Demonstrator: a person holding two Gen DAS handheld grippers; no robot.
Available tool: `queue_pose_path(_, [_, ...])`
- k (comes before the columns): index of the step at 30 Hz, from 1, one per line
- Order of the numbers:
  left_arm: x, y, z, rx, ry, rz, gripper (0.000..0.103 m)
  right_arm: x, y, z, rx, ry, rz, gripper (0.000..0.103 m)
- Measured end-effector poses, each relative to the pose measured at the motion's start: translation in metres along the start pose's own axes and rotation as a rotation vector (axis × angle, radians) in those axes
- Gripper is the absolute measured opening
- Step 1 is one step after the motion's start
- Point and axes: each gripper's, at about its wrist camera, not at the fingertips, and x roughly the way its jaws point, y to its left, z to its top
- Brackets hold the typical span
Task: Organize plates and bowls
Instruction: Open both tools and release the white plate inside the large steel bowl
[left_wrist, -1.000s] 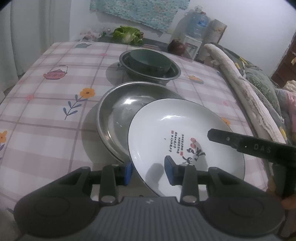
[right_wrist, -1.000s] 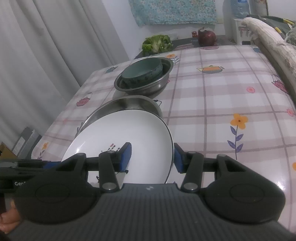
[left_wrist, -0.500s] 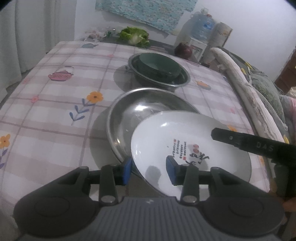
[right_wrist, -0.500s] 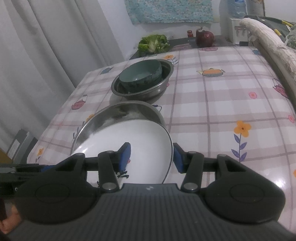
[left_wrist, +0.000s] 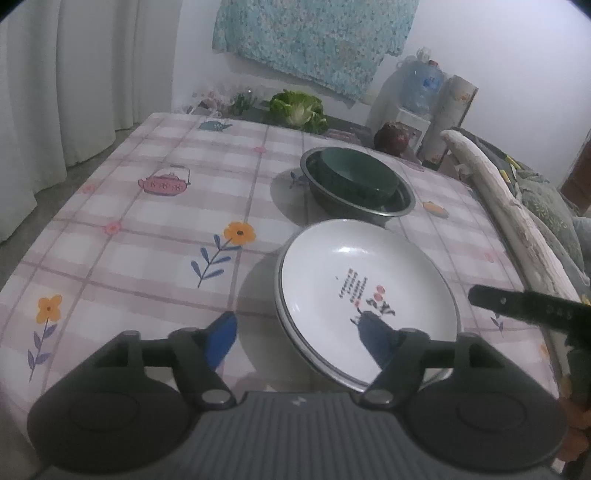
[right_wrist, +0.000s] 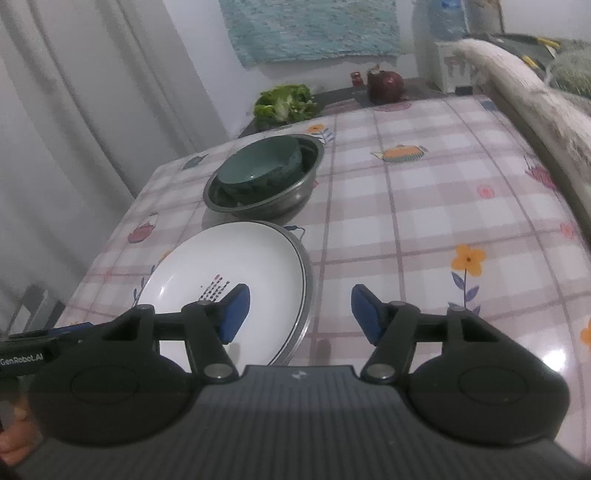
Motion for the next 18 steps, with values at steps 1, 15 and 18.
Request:
queue_pose_path(1, [0.001, 0.000, 0.001, 0.006, -0.006, 0.000, 0.081, 0.001, -0.003, -0.002, 0.016, 0.001, 0.003, 0.061])
queue_pose_path(15, [0.071, -0.004, 0.030, 0.040, 0.061, -0.031, 0.066, 0.044, -0.017, 0.001, 0.123, 0.005, 0.071, 0.054])
queue_pose_path(18, [0.083, -0.004, 0.034, 0.030, 0.099, -0.035, 0.057, 0.056, -0.023, 0.004, 0.149, 0.021, 0.097, 0.045])
